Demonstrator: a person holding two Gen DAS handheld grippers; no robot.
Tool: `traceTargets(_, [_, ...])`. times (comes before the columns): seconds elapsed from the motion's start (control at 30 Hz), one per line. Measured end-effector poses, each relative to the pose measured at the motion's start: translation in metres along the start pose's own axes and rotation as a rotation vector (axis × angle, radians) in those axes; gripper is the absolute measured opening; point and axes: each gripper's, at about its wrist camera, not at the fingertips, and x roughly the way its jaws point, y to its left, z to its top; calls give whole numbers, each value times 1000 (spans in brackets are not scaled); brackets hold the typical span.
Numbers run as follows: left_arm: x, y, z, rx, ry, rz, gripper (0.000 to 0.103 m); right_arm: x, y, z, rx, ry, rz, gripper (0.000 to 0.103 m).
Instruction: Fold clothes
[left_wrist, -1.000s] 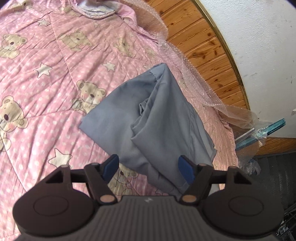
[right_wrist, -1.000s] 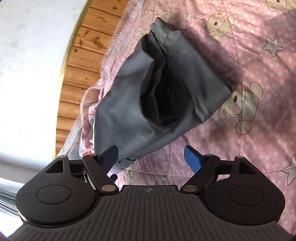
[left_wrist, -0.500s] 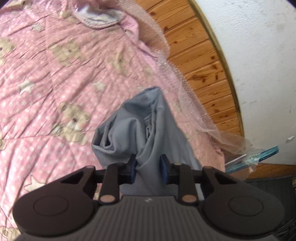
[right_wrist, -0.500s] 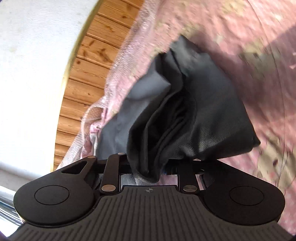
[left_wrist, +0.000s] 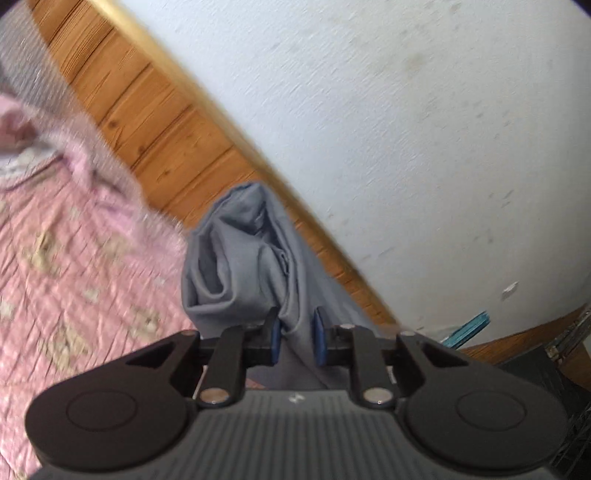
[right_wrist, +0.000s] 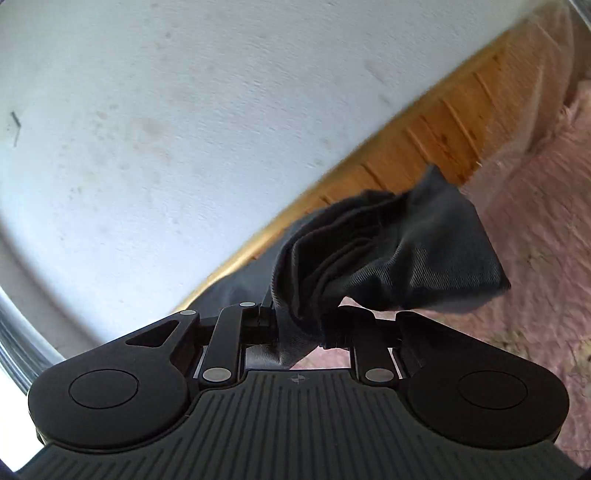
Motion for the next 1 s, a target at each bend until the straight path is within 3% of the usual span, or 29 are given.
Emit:
traceTargets(0.03, [16,18,-16,-15,36,82,26,6,-26,-10,31,27,-44,24])
traceTargets(0.07, [32,36,-32,-30,71,164,26,12,-52,-21,62,55,-88,34])
traceTargets(0.13, [43,52,-54,4,129,265,24,23,-106,-46,107,168,-285,38])
traceTargets(0.17, [39,51,-61,40,131,278,24,20,-122,-53,119,200,-380,38])
traceTargets(0.2, [34,41,-63,82,117,255,25,7,-129,-57,129,181,-407,38])
traceTargets(0.3, [40,9,-72,211,95,182,32,-28,-100,-42,-15,58,-372,38])
traceTargets(0.4, [78,-20,-79,323,120,132,40,-9,-69,-19,-199,67,-258,41])
traceTargets(0.47, [109,-13,-82,344,153,187,42,27,-59,-14,-315,146,-228,45])
traceTargets(0.57, [140,16,-94,341,211,296,41,92,-81,-21,-424,351,-353,44])
traceTargets(0.63, [138,16,-99,376,208,313,42,110,-111,-30,-414,446,-419,58])
traceTargets(0.7, [135,7,-102,402,214,347,51,103,-119,-27,-380,443,-381,58])
traceTargets(0.73, [131,0,-105,418,216,387,68,97,-116,-23,-385,445,-385,58])
traceTargets(0.8, [124,-15,-110,453,219,478,81,77,-102,-20,-412,422,-382,64])
traceTargets(0.87, [118,-31,-117,489,232,518,82,57,-88,-21,-449,425,-388,73])
traceTargets(1.0, [99,-65,-133,560,238,554,93,26,-59,-36,-525,449,-415,75])
